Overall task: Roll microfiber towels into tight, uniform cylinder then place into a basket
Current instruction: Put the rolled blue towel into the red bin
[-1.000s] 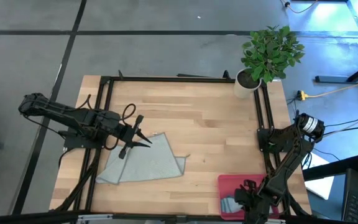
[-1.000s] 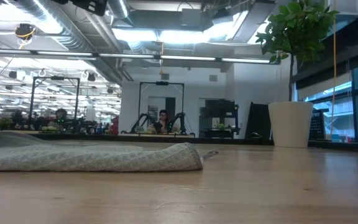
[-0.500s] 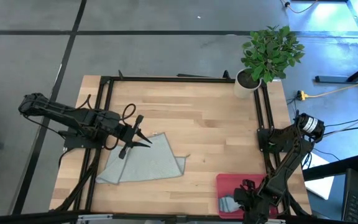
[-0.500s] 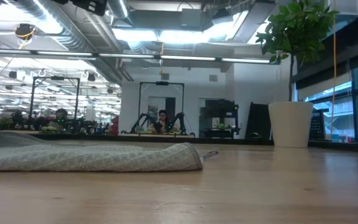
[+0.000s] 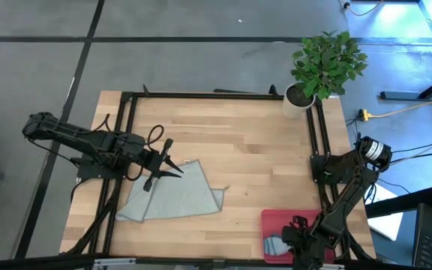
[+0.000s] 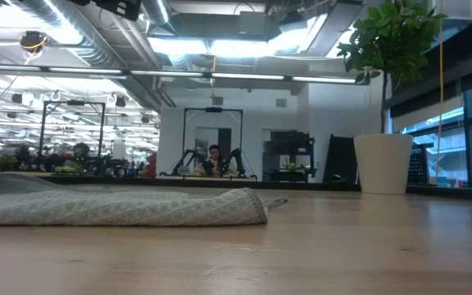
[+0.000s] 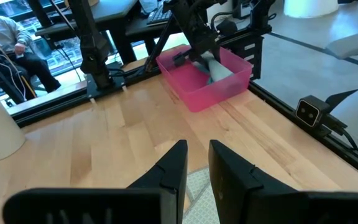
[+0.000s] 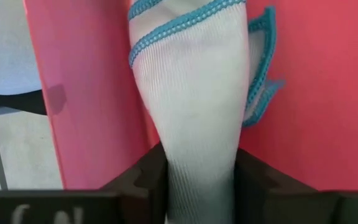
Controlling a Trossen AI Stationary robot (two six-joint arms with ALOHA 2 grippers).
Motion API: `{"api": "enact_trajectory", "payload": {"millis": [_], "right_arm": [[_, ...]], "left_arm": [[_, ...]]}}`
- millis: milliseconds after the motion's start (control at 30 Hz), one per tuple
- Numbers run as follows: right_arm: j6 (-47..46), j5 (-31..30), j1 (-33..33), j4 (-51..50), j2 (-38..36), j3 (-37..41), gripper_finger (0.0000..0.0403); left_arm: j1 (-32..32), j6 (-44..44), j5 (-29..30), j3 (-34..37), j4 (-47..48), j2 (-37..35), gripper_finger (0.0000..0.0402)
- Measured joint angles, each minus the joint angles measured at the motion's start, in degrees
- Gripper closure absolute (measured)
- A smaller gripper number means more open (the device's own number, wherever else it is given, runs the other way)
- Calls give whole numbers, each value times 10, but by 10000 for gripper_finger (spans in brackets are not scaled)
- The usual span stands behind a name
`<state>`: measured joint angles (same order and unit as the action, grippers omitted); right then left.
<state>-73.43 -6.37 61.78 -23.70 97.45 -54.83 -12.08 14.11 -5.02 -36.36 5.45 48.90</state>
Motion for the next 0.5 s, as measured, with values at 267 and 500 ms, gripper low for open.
{"api": "enact_trajectory", "payload": {"millis": [267,500], "right_arm": [[29,23,0,-4,0,0,226],[30,73,-9,-27,-26,0,223]], "left_arm": [[0,0,0,0,0,0,345],[0,0,0,0,0,0,345]]}}
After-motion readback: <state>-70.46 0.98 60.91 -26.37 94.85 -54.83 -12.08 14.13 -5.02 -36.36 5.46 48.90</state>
